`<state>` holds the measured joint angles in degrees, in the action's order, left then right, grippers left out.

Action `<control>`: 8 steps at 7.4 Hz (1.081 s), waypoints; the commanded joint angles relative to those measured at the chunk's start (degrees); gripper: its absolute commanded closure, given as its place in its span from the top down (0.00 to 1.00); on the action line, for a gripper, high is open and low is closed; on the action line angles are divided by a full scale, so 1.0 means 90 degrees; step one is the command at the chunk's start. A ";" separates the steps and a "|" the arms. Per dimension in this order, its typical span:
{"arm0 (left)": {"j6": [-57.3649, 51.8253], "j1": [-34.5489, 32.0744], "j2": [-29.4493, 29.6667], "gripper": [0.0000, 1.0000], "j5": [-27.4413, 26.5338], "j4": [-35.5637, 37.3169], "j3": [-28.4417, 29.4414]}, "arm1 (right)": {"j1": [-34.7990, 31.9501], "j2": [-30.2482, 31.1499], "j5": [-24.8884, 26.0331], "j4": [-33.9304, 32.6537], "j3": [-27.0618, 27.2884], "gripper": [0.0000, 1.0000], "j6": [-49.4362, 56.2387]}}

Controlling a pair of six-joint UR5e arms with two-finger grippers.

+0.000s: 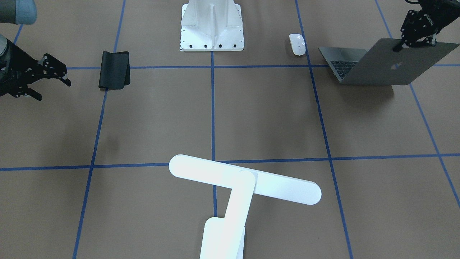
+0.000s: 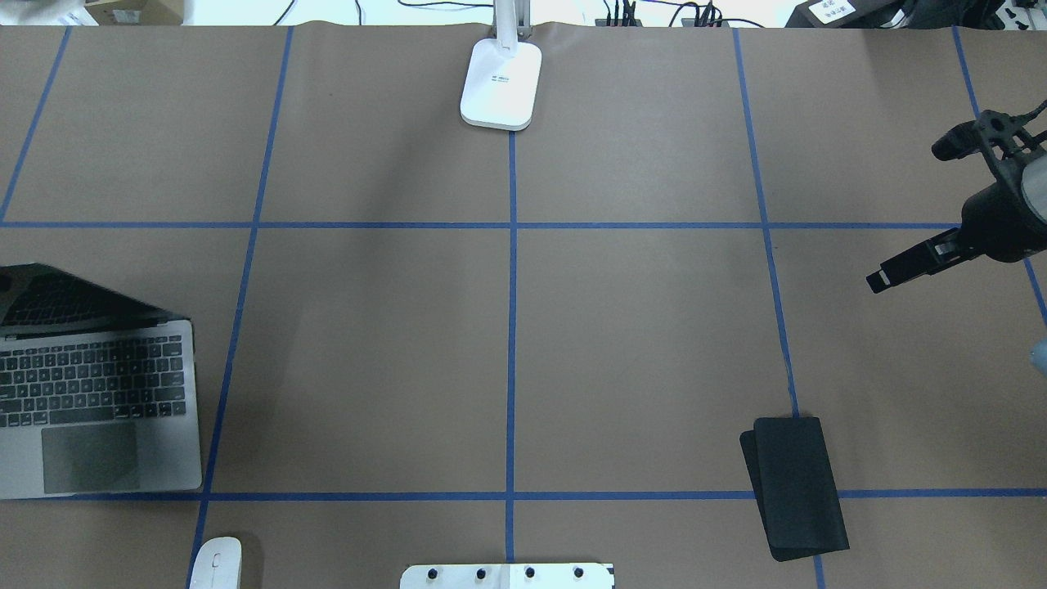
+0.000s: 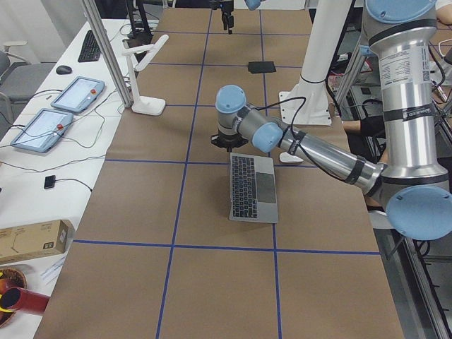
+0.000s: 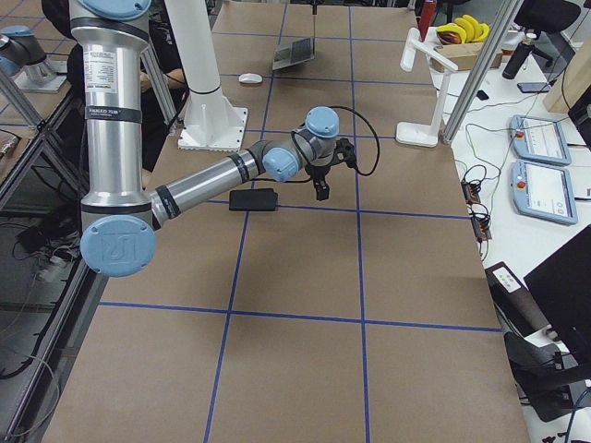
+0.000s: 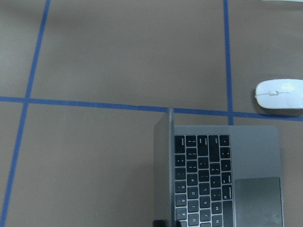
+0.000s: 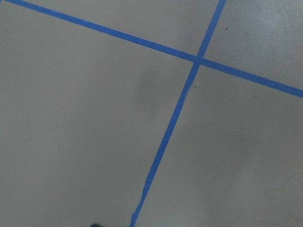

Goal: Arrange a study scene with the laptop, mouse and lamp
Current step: 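Slide the grey laptop with the left gripper farther from the robot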

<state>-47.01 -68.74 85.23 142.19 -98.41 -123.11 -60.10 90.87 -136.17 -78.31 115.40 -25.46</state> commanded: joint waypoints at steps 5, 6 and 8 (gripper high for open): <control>0.0319 0.0937 0.3953 0.00 -0.1432 0.2116 0.1370 | -0.0070 0.0010 0.0022 0.0000 0.0029 1.00 -0.0168; 0.0689 0.1123 0.4218 0.00 -0.1743 0.2106 0.1519 | -0.0070 0.0010 0.0013 0.0000 0.0029 1.00 -0.0169; 0.0973 0.1212 0.4756 0.00 -0.1893 0.2096 0.2025 | -0.0089 0.0020 -0.0007 0.0000 0.0029 1.00 -0.0178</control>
<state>-40.49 -58.46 125.02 126.14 -79.45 -107.77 -60.82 91.02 -136.09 -78.31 115.62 -26.98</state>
